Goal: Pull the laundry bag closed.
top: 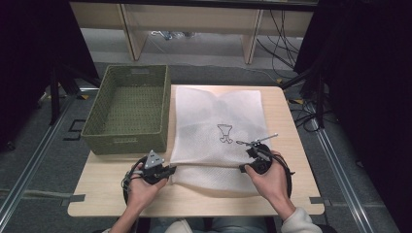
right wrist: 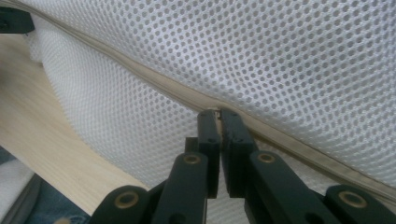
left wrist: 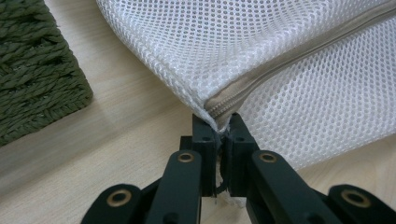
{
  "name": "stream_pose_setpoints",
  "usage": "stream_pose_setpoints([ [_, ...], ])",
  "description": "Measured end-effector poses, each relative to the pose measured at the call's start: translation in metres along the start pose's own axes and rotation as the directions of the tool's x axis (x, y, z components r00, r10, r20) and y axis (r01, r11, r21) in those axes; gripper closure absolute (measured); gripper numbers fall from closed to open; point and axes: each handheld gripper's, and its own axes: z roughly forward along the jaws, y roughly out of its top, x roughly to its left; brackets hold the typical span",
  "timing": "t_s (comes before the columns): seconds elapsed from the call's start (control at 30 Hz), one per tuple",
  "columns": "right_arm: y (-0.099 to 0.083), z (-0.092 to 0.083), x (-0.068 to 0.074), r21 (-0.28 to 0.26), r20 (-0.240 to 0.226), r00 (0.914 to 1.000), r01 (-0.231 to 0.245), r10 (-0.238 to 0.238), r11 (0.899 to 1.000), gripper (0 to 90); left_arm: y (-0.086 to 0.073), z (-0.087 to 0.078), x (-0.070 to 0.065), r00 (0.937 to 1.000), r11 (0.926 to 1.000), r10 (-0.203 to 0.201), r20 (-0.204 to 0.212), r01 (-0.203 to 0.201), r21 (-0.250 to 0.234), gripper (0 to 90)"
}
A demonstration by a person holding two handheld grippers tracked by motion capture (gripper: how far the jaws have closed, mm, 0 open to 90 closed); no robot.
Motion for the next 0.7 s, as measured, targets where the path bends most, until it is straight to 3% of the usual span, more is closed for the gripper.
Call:
stream_pose_setpoints([
  [0.37, -0.0010, -0.0002, -0.0029, -0.007, -0.001, 0.9997, 0.026, -0.026, 1.000, 88.4, -0.0001, 0.0001, -0.0002, 1.0000, 1.0000, -0.003, 0.001, 0.003, -0.005, 84.5],
  [0.5, -0.0017, -0.0005, -0.0033, -0.003, 0.010, 0.9999, -0.006, 0.006, 1.000, 88.4, 0.0002, -0.0005, 0.0009, 1.0000, 1.0000, 0.000, -0.002, 0.000, -0.001, 84.5],
  [0.57, -0.0018, -0.0008, -0.0054, -0.008, -0.001, 1.0000, 0.009, -0.009, 1.000, 88.4, 0.0001, -0.0009, 0.0017, 0.9999, 0.9999, 0.010, -0.002, -0.010, 0.009, 84.5],
  [0.7, -0.0025, -0.0021, -0.0053, -0.004, 0.010, 0.9999, -0.012, 0.012, 1.000, 88.4, 0.0003, -0.0011, 0.0018, 0.9999, 0.9999, 0.011, -0.002, -0.011, 0.011, 84.5],
])
